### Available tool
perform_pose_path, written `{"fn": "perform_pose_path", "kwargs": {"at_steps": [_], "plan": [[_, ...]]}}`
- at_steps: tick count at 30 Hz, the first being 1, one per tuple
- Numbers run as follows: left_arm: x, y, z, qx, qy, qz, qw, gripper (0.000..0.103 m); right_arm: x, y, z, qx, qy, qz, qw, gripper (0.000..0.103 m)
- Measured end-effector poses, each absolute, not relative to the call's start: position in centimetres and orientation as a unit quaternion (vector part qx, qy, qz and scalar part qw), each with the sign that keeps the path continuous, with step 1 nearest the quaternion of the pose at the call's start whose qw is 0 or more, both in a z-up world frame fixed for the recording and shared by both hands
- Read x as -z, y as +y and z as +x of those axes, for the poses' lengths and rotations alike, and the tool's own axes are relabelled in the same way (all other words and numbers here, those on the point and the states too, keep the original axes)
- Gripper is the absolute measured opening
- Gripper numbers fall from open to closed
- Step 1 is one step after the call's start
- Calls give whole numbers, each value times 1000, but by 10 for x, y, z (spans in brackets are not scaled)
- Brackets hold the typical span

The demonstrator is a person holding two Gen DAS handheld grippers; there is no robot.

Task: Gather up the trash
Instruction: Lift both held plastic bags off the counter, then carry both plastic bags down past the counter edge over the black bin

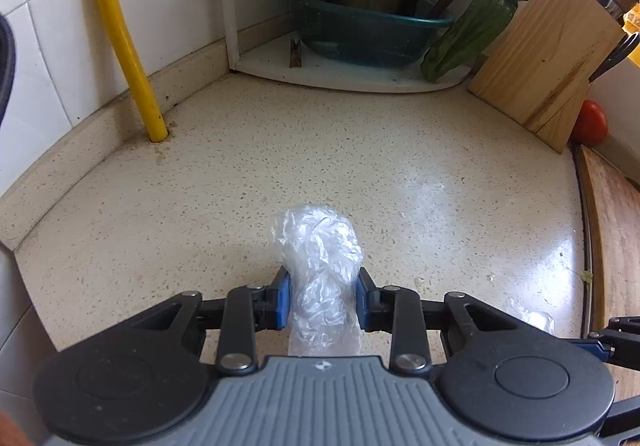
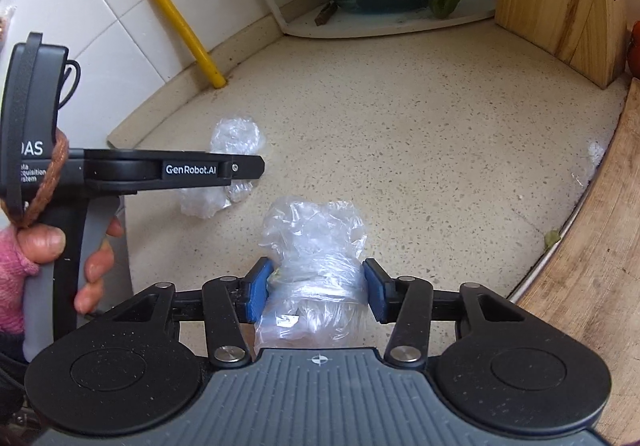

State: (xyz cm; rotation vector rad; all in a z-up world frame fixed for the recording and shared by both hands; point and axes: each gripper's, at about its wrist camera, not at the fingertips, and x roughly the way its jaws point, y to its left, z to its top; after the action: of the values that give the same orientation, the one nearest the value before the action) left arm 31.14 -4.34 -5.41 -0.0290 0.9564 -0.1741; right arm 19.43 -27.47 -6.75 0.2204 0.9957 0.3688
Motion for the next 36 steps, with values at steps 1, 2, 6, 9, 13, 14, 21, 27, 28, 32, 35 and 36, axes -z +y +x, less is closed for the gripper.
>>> {"fn": "perform_pose_path", "kwargs": {"at_steps": [1, 2, 6, 9, 13, 14, 21, 27, 28, 32, 35, 36], "plan": [[52, -43, 309, 82, 458, -15, 885, 29, 66, -275, 194, -181, 472, 107, 856, 57], [50, -43, 306, 81, 456, -18, 886, 29, 64, -274, 195, -185, 470, 107, 857, 57], [42, -40, 295, 77, 447, -27, 891, 29, 61, -272, 199, -203, 461, 107, 857, 57], [35, -35, 288, 73, 439, -40, 895, 29, 58, -270, 201, -212, 455, 104, 859, 57], [30, -25, 282, 70, 435, -48, 897, 29, 53, -269, 200, -221, 451, 106, 858, 57], [29, -23, 281, 70, 431, -50, 898, 29, 52, -268, 200, -221, 448, 105, 860, 57], [23, 2, 266, 66, 422, -65, 902, 29, 48, -261, 200, -222, 443, 106, 862, 57], [17, 29, 243, 43, 417, -73, 905, 29, 41, -232, 199, -241, 440, 90, 860, 57], [16, 34, 238, 38, 416, -73, 906, 29, 40, -226, 198, -246, 439, 86, 860, 57], [9, 54, 223, 16, 410, -74, 909, 29, 34, -204, 195, -270, 433, 79, 857, 57], [6, 67, 212, 1, 406, -76, 911, 29, 31, -188, 192, -285, 432, 75, 852, 57], [5, 71, 208, -4, 405, -77, 911, 29, 30, -183, 191, -290, 431, 72, 852, 57]]}}
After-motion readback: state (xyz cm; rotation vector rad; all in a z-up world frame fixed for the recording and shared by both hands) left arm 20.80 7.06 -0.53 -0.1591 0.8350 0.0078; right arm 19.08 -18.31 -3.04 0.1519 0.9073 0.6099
